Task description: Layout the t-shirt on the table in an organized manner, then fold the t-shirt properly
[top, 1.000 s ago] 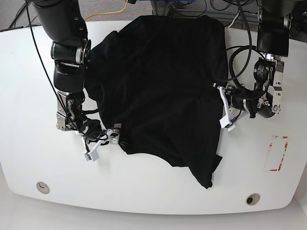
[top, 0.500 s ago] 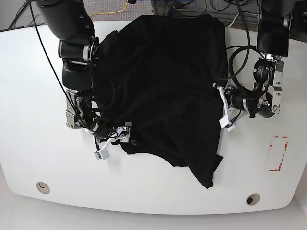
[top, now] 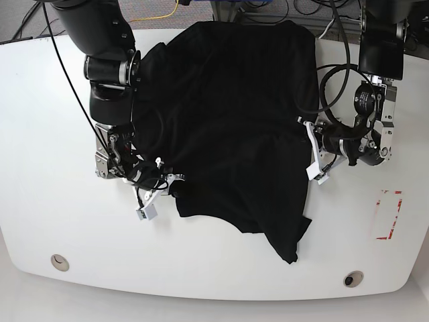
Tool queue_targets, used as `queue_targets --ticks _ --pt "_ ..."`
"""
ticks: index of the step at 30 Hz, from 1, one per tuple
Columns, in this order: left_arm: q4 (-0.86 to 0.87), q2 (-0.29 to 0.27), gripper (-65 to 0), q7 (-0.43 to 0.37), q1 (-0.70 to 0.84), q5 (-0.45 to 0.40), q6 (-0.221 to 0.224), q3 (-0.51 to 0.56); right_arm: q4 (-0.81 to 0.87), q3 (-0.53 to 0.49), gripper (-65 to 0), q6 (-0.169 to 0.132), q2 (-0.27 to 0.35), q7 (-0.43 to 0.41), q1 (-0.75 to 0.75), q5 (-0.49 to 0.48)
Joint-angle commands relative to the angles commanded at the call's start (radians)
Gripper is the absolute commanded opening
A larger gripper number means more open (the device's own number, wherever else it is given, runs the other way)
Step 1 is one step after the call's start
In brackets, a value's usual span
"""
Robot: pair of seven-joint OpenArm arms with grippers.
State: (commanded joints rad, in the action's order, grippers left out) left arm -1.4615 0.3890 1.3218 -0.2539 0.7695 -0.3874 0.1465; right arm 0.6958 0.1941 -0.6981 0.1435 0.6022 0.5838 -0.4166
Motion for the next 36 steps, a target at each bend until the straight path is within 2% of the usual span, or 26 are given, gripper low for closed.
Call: queue_targets --ticks 7,14,22,27,36 --pt "0.032 -0.018 -65.0 0.0 -0.092 -0.002 0.002 0.021 0.002 0.009 -65.0 0.0 0.077 0.0 -0.023 -0.008" --pt "0.114 -0.081 -65.0 -0.002 -0.21 -0.005 0.002 0.092 0.003 0.121 -65.0 0.0 0.147 0.0 -0.063 -0.006" --pt "0.132 -0.186 -65.0 -0.002 -0.287 -0.146 0.0 0.115 0.112 0.192 -65.0 0.0 0.242 0.005 -0.167 -0.008" --pt "0.132 -0.227 -65.0 -0.002 -0.316 -0.207 -0.003 0.115 0.17 0.216 -65.0 0.0 0.282 0.005 -0.235 -0.008" --pt "0.13 -0.244 -65.0 -0.003 -0.373 -0.272 -0.003 0.135 0.224 0.221 -65.0 0.0 0.304 0.005 -0.29 -0.008"
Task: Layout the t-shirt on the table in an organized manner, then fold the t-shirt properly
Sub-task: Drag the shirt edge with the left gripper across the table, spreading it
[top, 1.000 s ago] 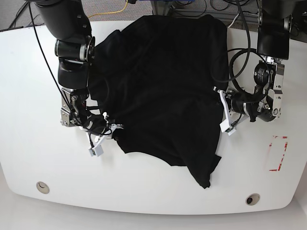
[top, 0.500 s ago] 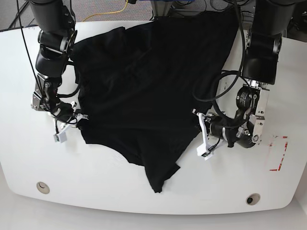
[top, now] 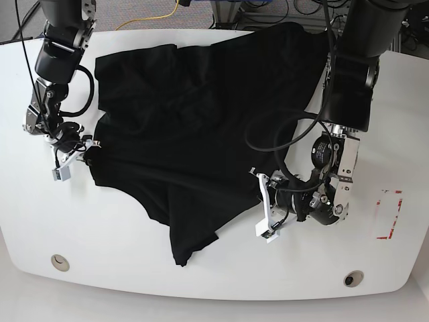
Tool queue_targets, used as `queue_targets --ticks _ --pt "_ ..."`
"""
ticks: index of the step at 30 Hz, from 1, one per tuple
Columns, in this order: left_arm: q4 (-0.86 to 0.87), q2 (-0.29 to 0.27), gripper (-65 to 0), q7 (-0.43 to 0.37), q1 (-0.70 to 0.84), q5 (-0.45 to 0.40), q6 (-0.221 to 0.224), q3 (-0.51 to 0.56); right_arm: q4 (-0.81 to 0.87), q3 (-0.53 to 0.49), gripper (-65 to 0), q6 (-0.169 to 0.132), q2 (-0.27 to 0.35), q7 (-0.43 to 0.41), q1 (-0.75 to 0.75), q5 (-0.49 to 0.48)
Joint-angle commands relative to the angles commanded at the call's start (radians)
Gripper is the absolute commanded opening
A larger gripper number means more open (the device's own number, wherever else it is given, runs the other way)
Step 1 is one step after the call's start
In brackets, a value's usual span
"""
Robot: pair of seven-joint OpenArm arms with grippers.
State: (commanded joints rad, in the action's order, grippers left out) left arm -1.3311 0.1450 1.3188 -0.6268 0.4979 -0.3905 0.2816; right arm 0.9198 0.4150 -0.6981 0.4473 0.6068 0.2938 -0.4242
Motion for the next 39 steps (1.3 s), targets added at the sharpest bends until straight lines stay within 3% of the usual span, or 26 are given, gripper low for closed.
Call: queue_targets --ticks 17,31,39 --pt "0.0 0.068 -65.0 -0.017 -0.071 -0.005 -0.002 0.025 0.0 -0.002 -65.0 0.0 0.011 0.0 -0.002 0.002" --pt "0.002 0.117 -65.0 -0.014 -0.066 0.0 -0.003 0.121 0.0 -0.006 -65.0 0.0 0.005 0.0 -0.002 0.003" --pt "-0.003 0.126 -65.0 0.037 -0.035 0.002 -0.003 0.107 0.0 -0.006 -65.0 0.0 0.003 0.0 -0.002 0.003"
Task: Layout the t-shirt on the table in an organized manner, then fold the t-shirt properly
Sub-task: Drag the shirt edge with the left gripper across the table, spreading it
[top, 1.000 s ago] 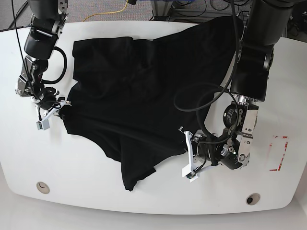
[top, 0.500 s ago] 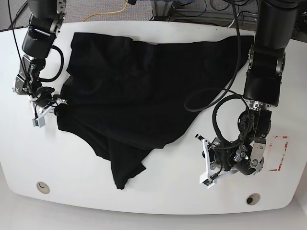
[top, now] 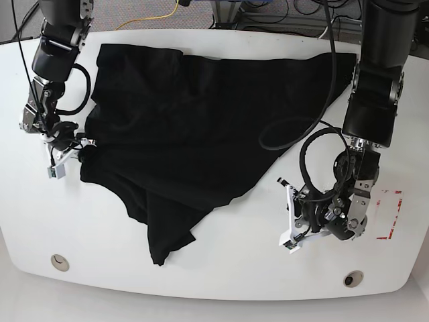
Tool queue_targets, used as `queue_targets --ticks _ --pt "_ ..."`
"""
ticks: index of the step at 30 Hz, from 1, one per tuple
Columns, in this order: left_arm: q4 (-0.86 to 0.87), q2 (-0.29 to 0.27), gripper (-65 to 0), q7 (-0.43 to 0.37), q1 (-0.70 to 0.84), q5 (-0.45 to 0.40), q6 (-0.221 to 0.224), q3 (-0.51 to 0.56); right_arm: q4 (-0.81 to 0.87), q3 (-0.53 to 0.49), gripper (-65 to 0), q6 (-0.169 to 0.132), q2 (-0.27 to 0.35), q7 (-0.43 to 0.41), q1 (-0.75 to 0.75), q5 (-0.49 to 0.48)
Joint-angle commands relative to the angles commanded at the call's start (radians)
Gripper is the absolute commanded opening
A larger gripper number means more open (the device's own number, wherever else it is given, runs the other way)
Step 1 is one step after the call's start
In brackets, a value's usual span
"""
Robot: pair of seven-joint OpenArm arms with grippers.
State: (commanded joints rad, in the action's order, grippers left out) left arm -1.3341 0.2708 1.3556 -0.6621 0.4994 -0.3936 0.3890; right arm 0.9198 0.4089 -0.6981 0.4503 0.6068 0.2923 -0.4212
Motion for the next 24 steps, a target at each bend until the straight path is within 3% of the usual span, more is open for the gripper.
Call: queue_targets --ticks 3,5,15,24 --pt "-0.018 0.025 -65.0 0.005 0.034 0.0 -0.018 -0.046 0.0 0.0 -65.0 0.0 0.0 0.0 0.0 0.0" --pt "-0.028 0.029 -65.0 0.005 0.071 0.0 -0.058 -0.106 0.0 0.0 -65.0 0.0 0.0 0.0 0.0 -0.002" --pt "-0.097 0.028 -65.0 0.041 0.241 0.0 -0.305 -0.459 0.0 0.0 -65.0 0.0 -0.018 0.0 0.0 0.003" --pt "-0.331 0.038 -65.0 0.041 0.462 0.0 -0.305 -0.605 0.0 0.0 -65.0 0.0 -0.02 0.0 -0.002 0.0"
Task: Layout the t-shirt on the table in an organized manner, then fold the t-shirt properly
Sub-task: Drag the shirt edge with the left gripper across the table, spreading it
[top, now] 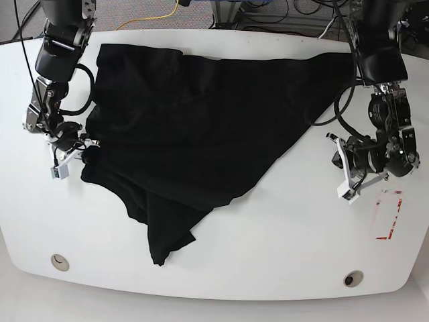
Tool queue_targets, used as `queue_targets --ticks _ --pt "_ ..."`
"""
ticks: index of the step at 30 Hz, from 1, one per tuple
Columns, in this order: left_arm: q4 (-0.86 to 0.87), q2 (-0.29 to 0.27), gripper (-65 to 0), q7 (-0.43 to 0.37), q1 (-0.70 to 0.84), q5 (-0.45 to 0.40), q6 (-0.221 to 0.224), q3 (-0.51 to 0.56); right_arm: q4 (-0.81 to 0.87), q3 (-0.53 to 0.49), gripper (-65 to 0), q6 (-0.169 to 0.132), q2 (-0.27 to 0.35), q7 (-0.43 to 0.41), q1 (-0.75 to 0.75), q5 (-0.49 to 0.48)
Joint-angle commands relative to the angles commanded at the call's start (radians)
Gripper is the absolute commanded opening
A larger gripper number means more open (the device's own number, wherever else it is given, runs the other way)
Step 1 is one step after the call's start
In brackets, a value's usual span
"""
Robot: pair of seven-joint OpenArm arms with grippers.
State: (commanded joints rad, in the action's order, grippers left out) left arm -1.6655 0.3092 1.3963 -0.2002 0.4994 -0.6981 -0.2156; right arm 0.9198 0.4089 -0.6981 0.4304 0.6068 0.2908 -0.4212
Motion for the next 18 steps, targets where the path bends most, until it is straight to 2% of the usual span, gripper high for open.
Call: queue_targets --ticks 7,11,18 --pt "-0.189 0.003 -65.0 0.0 0.193 0.0 0.0 -0.034 0.0 0.0 -65.0 0.0 0.0 0.0 0.002 0.0" --pt "-0.227 0.003 -65.0 0.0 0.267 0.0 0.0 -0.048 0.0 0.0 -65.0 0.0 0.0 0.0 0.002 0.0" --pt "-0.229 0.003 -65.0 0.0 0.353 0.0 0.0 -0.153 0.0 0.0 -65.0 0.0 -0.002 0.0 0.0 -0.002"
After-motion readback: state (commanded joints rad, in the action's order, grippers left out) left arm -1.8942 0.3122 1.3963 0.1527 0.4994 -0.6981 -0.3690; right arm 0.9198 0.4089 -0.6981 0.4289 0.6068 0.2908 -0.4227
